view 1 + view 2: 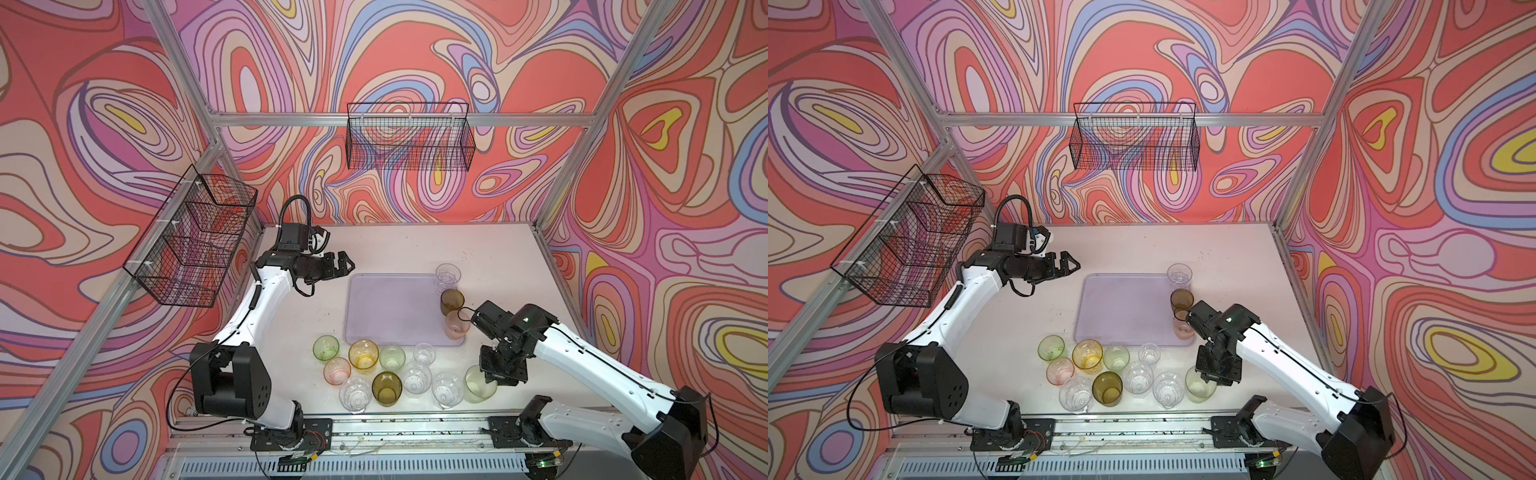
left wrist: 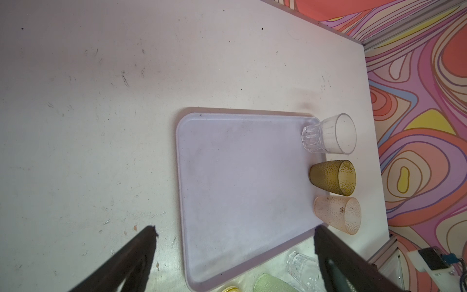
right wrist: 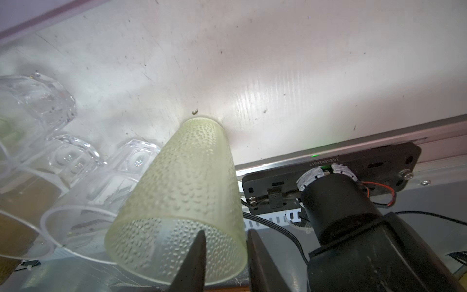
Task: Place the glasses into the tray
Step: Pick up the glass from the bottom-right of the table.
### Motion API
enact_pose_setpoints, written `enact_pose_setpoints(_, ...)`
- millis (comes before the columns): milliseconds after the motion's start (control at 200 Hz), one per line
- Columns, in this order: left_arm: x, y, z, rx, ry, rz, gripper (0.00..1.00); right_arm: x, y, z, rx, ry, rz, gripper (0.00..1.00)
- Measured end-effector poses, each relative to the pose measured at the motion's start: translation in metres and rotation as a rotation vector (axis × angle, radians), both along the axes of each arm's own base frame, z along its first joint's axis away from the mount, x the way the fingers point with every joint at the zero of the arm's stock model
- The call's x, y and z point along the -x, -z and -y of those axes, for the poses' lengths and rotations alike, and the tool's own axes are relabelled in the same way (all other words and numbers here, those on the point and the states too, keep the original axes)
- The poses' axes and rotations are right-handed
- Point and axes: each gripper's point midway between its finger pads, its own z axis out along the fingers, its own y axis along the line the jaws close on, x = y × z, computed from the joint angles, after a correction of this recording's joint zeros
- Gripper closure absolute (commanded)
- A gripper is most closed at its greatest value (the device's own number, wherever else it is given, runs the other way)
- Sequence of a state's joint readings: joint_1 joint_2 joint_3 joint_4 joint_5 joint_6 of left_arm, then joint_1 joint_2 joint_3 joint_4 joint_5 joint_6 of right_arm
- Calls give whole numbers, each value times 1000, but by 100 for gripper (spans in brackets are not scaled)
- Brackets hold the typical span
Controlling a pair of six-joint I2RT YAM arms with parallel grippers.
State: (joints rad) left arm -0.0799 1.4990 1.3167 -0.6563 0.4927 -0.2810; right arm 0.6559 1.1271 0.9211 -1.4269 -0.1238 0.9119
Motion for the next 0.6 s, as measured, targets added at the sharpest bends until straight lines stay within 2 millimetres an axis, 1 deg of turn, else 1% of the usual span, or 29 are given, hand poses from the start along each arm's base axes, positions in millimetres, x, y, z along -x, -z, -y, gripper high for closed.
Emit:
enact_pose_setpoints(235, 0, 0, 0, 0, 0, 0, 0, 0, 5, 1, 21, 3, -16, 80)
enact_pose_setpoints(300, 0, 0, 0, 0, 0, 0, 0, 0, 5, 2, 22, 2, -14, 83)
enact_pose_setpoints(601, 0, 0, 0, 0, 0, -2, 0, -2, 7, 2, 21, 12, -3, 88)
